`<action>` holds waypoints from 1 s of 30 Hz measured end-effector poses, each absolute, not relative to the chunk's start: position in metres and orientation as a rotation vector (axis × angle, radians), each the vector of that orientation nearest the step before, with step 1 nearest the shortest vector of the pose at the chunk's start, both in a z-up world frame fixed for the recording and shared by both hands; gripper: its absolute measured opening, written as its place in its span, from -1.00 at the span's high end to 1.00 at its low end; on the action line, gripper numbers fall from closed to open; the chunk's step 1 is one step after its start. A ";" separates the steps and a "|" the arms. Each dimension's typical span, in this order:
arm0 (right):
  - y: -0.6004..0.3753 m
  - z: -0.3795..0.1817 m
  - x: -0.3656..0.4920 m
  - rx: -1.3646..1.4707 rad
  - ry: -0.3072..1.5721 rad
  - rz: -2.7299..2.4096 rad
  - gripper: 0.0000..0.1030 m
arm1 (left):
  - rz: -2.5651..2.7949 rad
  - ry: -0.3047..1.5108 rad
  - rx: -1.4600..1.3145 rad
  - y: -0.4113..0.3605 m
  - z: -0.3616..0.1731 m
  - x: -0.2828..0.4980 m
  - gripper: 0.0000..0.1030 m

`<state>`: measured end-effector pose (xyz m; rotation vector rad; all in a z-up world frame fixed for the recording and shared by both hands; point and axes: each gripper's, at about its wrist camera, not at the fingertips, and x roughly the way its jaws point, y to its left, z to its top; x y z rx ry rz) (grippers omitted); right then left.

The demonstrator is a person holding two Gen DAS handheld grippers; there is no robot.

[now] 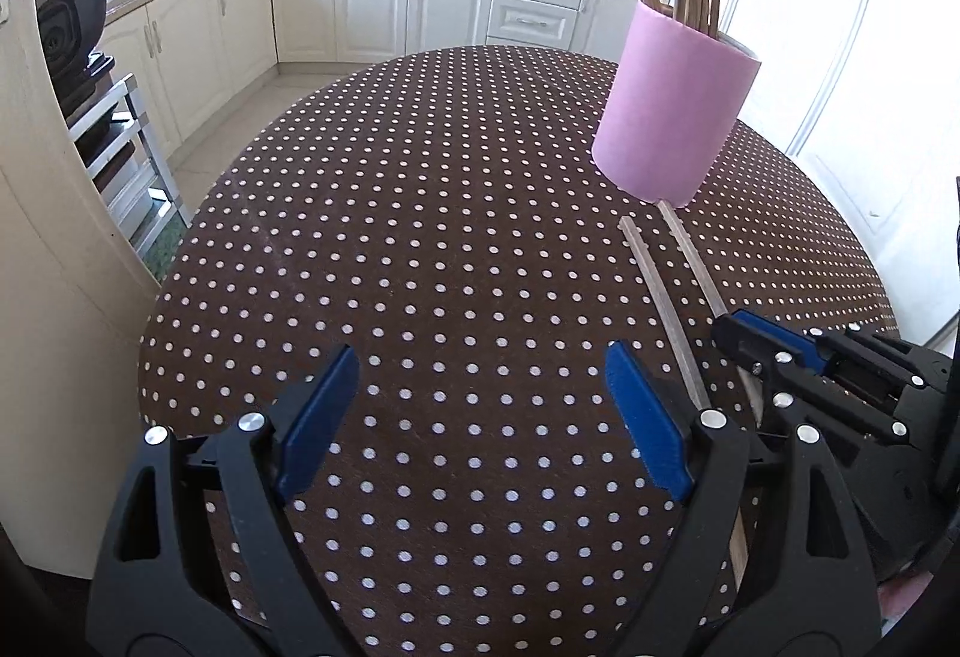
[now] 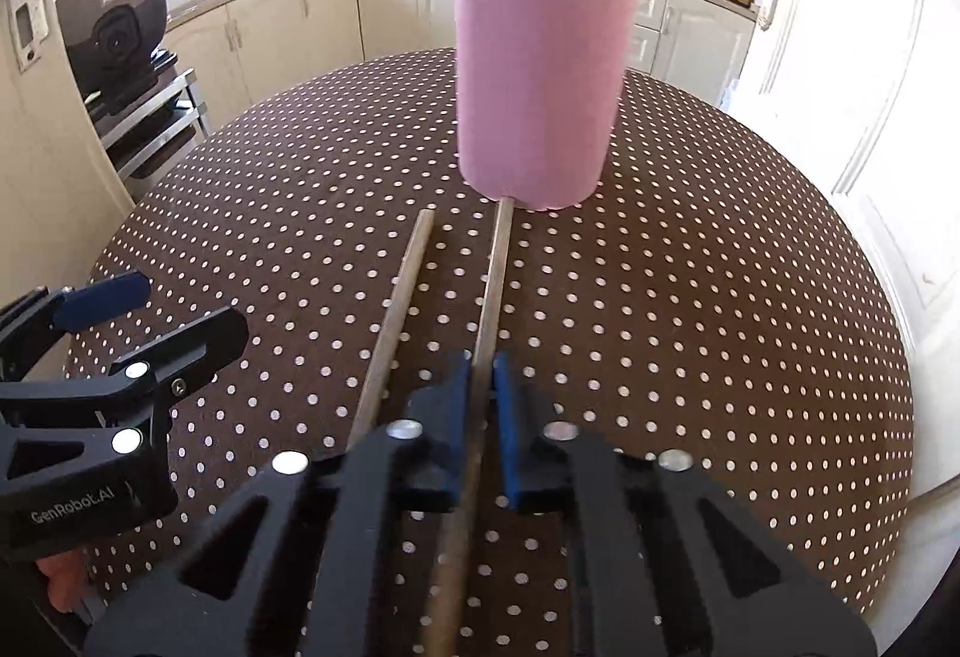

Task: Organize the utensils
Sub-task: 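Grasp a chopstick with the right tool while the left tool grasps another chopstick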

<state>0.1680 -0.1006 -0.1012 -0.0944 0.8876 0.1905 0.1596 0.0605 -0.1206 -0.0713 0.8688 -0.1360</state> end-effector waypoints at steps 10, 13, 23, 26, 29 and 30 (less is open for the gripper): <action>-0.131 -0.099 0.159 0.026 0.888 0.149 0.89 | -0.179 0.896 -0.054 0.026 -0.118 0.162 -0.62; -0.138 -0.098 0.155 0.059 0.883 0.117 0.89 | -0.178 0.916 -0.043 0.012 -0.117 0.166 -0.62; -0.163 -0.098 0.151 0.140 0.879 0.090 0.89 | -0.148 0.929 -0.071 -0.016 -0.123 0.180 -0.52; -0.166 -0.097 0.150 0.151 0.878 0.096 0.89 | -0.141 0.907 -0.046 -0.029 -0.125 0.187 0.11; -0.169 -0.097 0.150 0.154 0.879 0.098 0.89 | -0.171 0.896 -0.046 -0.033 -0.127 0.188 0.53; -0.169 -0.097 0.150 0.155 0.879 0.099 0.89 | -0.186 0.892 -0.056 -0.032 -0.127 0.189 0.76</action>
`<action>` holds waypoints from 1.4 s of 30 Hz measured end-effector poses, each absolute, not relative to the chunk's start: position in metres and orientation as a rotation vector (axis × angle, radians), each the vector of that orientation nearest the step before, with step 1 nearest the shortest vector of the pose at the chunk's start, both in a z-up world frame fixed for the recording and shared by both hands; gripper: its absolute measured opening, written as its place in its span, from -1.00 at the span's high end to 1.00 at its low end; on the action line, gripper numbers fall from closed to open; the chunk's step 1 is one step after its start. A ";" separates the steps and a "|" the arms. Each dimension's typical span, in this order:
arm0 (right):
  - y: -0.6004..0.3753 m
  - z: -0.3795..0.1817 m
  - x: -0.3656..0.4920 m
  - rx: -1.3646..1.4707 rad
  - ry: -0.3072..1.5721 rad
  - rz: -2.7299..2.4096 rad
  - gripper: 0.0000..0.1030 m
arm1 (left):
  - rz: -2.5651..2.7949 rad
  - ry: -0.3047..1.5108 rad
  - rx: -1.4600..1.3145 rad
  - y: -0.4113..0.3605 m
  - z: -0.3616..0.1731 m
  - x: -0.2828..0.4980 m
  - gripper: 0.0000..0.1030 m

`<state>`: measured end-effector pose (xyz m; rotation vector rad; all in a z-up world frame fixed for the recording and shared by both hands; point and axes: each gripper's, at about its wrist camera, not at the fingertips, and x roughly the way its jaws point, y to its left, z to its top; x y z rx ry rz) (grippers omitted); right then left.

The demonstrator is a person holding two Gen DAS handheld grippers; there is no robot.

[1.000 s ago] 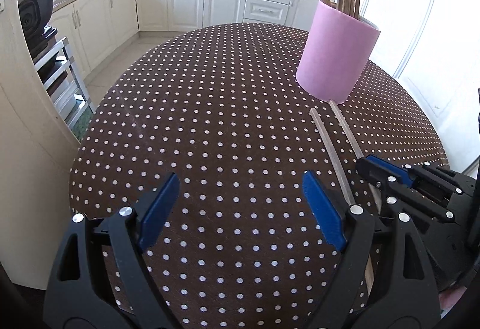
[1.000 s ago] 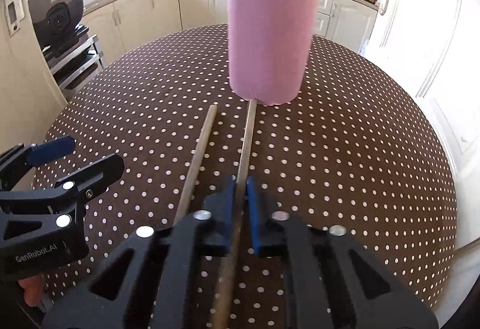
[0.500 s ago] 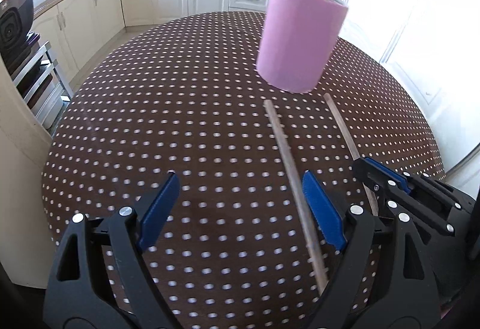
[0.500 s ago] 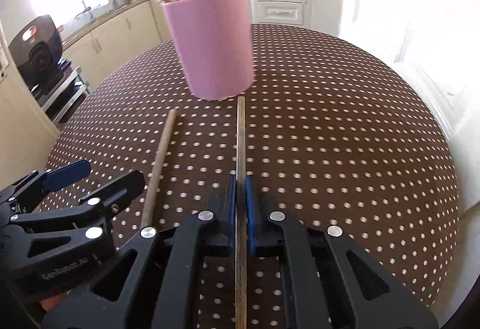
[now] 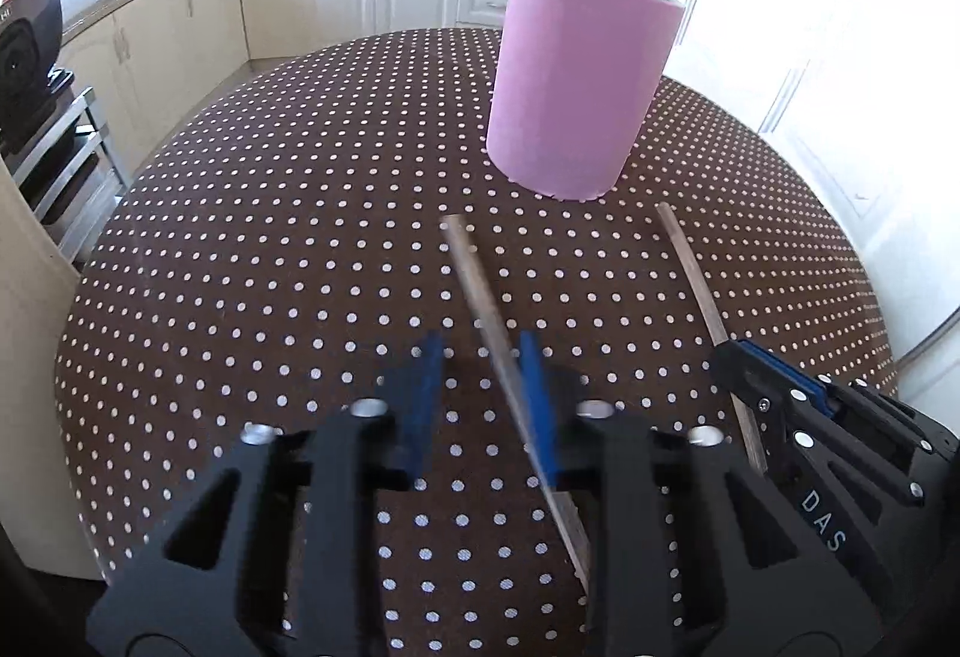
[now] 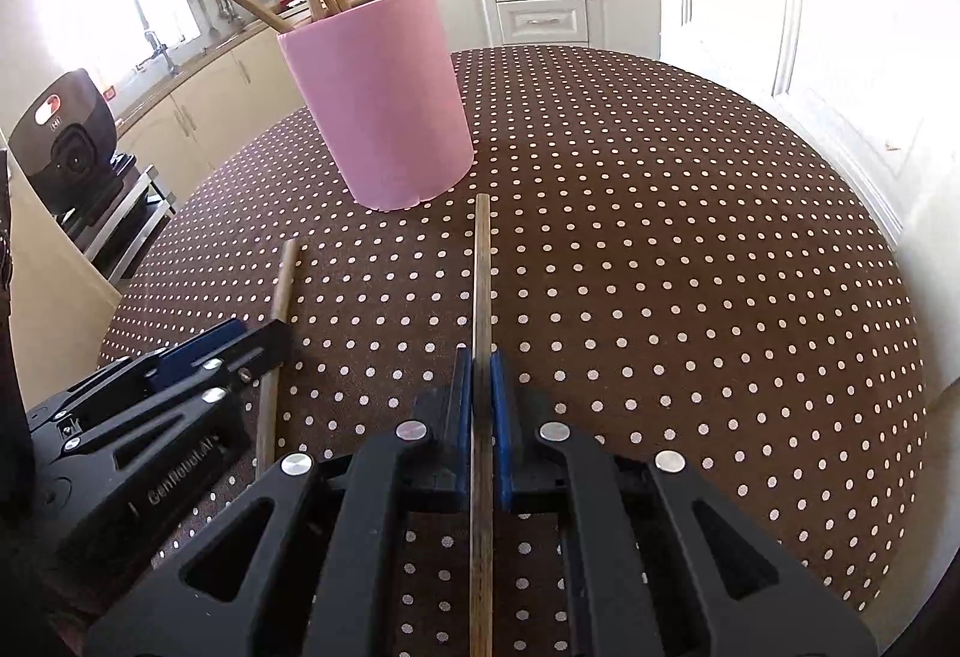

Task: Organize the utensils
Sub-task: 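Grasp a chopstick with the right tool while the left tool grasps another chopstick, then lift both held chopsticks upright and carry them above the pink cup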

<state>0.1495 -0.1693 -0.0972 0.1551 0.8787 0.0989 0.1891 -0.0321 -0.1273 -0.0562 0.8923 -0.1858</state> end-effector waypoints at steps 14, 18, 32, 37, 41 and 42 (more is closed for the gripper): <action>-0.178 -0.096 0.148 0.218 0.876 0.073 0.88 | -0.323 0.872 -0.037 -0.002 -0.127 0.162 0.86; -0.175 -0.094 0.153 0.195 0.885 0.073 0.86 | -0.304 0.871 0.012 -0.012 -0.128 0.162 0.84; -0.167 -0.094 0.168 0.104 0.886 0.084 0.87 | -0.296 0.928 0.014 -0.026 -0.128 0.194 0.61; -0.168 -0.093 0.167 0.115 0.882 0.091 0.89 | -0.235 0.922 0.021 -0.032 -0.128 0.194 0.79; -0.173 -0.093 0.165 0.154 0.874 0.106 0.89 | -0.248 0.918 -0.025 -0.027 -0.128 0.196 0.85; -0.174 -0.093 0.165 0.163 0.873 0.108 0.89 | -0.266 0.920 -0.055 -0.024 -0.129 0.197 0.85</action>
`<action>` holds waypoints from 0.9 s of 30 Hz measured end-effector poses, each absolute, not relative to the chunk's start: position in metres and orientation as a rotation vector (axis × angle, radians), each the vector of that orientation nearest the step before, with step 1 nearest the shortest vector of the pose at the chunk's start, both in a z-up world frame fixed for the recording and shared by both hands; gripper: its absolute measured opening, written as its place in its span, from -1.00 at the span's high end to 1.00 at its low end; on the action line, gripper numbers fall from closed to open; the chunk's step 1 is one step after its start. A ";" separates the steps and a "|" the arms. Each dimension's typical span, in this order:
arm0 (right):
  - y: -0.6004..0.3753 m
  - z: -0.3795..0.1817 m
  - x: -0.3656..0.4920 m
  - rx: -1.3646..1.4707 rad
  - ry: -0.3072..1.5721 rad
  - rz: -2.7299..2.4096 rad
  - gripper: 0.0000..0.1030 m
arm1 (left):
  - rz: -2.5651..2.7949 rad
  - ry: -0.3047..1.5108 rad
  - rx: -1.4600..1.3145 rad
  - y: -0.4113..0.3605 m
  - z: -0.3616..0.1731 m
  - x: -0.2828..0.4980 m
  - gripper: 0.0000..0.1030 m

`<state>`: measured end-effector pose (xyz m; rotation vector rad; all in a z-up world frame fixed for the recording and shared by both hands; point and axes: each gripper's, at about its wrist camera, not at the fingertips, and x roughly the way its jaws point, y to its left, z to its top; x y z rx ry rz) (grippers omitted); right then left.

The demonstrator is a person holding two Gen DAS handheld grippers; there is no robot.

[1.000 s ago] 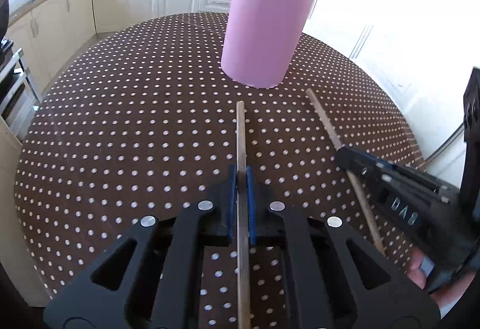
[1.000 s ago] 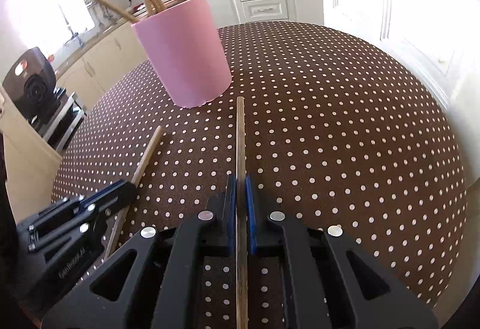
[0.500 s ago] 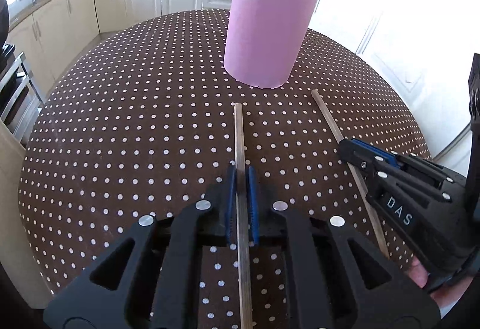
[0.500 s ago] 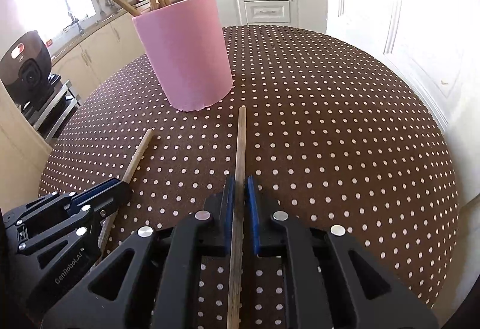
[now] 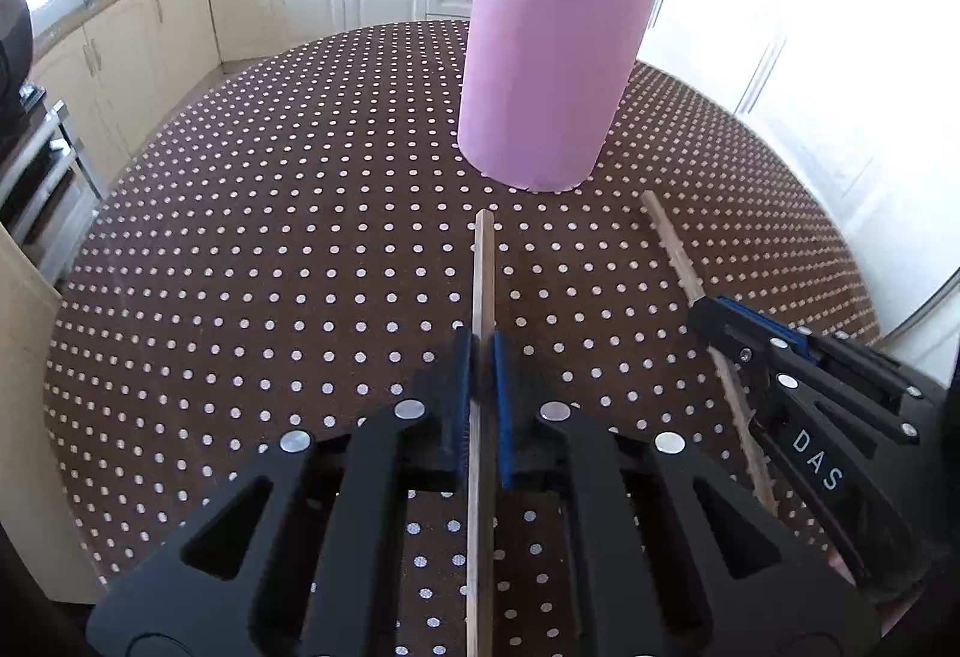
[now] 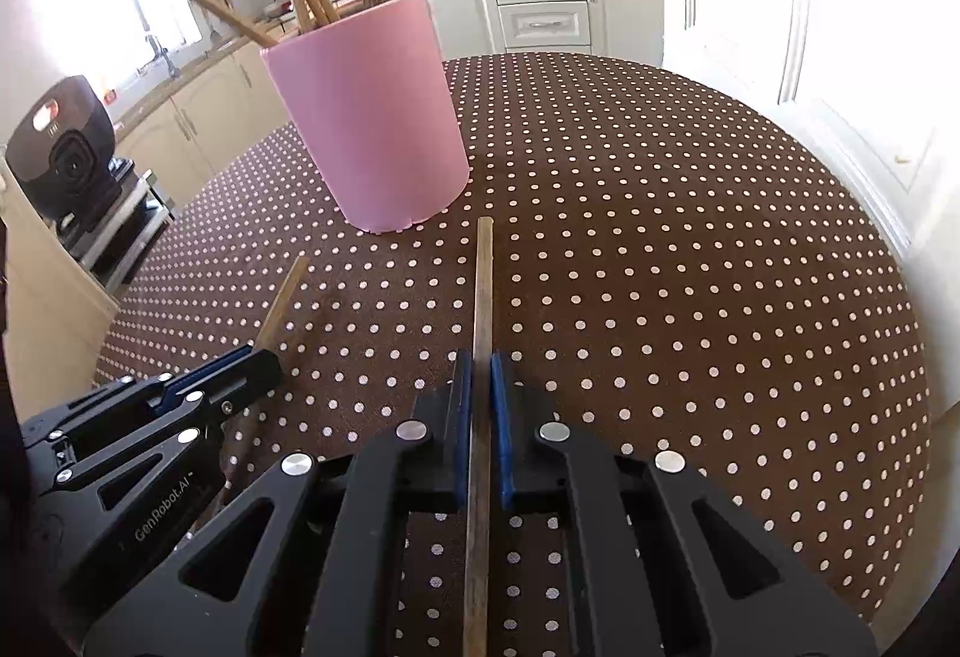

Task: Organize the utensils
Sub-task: 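Lift both held chopsticks upright and carry them above the pink cup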

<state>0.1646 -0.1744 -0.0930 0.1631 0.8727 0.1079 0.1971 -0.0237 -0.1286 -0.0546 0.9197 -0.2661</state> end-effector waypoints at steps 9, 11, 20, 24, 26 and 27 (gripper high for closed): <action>-0.178 -0.082 0.154 0.189 0.791 0.119 0.90 | -0.278 0.896 -0.086 -0.005 -0.124 0.189 0.85; -0.180 -0.079 0.151 0.205 0.773 0.129 0.90 | -0.280 0.877 -0.091 -0.003 -0.119 0.183 0.85; -0.188 -0.056 0.145 0.252 0.638 0.162 0.90 | -0.262 0.783 -0.112 0.001 -0.090 0.172 0.85; -0.190 -0.047 0.142 0.255 0.584 0.163 0.90 | -0.262 0.736 -0.121 0.002 -0.075 0.168 0.85; -0.192 -0.043 0.143 0.256 0.581 0.145 0.90 | -0.263 0.712 -0.123 0.002 -0.067 0.167 0.85; -0.193 -0.041 0.142 0.258 0.572 0.148 0.90 | -0.262 0.695 -0.125 0.002 -0.062 0.166 0.85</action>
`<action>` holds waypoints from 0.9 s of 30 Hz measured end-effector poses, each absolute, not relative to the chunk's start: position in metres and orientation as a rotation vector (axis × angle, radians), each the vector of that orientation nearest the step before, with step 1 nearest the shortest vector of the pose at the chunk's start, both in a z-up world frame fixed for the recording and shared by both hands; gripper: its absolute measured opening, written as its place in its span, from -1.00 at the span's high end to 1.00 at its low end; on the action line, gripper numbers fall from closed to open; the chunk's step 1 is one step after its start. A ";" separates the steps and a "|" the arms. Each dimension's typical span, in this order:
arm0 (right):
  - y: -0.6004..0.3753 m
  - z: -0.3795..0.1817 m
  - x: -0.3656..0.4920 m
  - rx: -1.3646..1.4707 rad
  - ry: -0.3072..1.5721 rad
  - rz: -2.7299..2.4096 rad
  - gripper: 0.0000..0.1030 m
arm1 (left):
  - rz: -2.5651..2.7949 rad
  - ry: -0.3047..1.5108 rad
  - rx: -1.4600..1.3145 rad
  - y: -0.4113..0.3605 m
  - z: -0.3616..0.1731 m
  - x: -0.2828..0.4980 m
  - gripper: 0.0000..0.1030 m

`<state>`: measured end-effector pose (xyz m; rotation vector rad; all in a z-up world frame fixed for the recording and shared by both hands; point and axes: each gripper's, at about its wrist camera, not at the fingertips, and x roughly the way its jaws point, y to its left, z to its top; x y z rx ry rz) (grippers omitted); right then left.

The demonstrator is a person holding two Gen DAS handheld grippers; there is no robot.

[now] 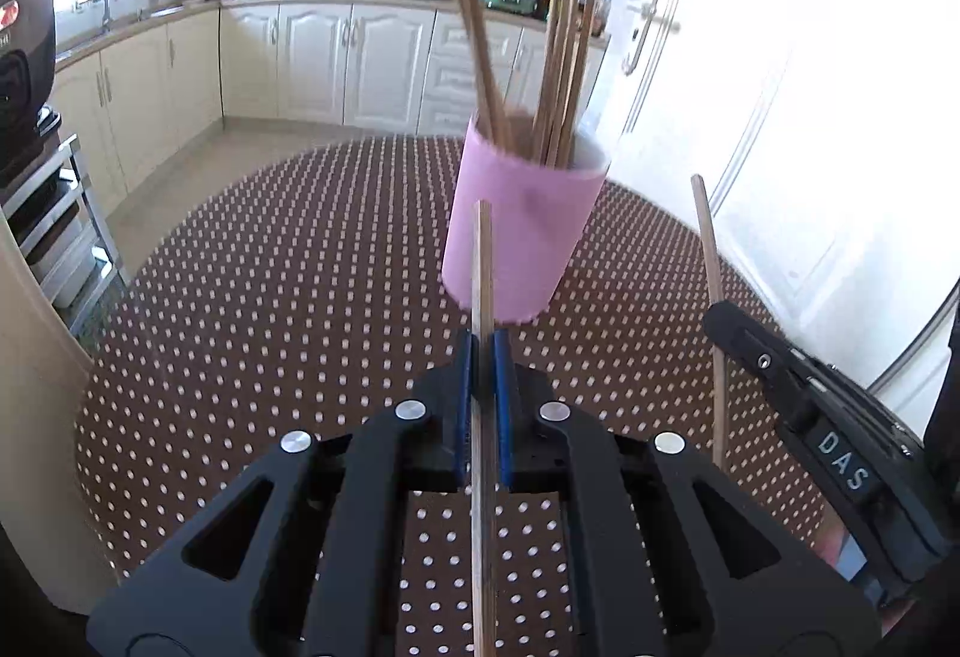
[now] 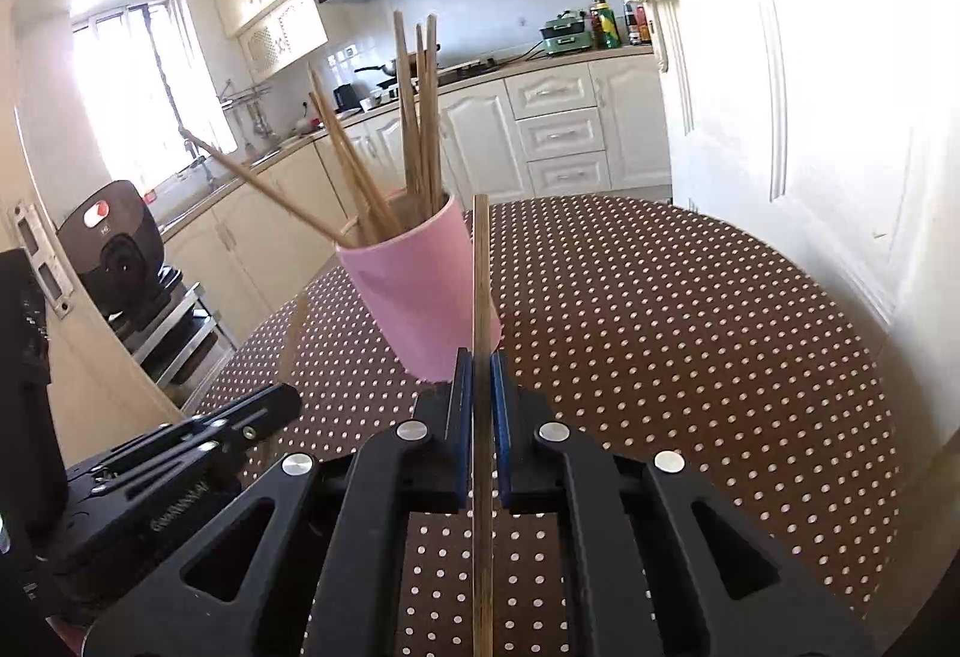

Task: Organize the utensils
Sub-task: 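Lift both held chopsticks upright and carry them above the pink cup, then lower both held chopsticks into the pink cup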

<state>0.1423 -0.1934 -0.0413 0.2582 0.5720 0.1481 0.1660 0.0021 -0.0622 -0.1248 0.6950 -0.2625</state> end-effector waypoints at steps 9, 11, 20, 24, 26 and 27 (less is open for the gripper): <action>-0.200 -0.012 0.137 0.246 0.463 0.141 0.90 | -0.260 0.599 -0.128 -0.003 -0.031 0.161 0.85; -0.200 -0.004 0.137 0.249 0.435 0.149 0.90 | -0.256 0.582 -0.130 -0.005 -0.027 0.162 0.85; -0.201 0.019 0.137 0.247 0.323 0.164 0.90 | -0.264 0.487 -0.163 -0.010 0.002 0.168 0.85; -0.200 0.031 0.143 0.263 0.276 0.178 0.90 | -0.266 0.452 -0.178 -0.010 0.017 0.174 0.85; -0.199 0.036 0.147 0.265 0.250 0.183 0.90 | -0.273 0.432 -0.177 -0.013 0.025 0.178 0.85; -0.199 0.039 0.148 0.265 0.239 0.183 0.90 | -0.272 0.426 -0.177 -0.014 0.028 0.179 0.85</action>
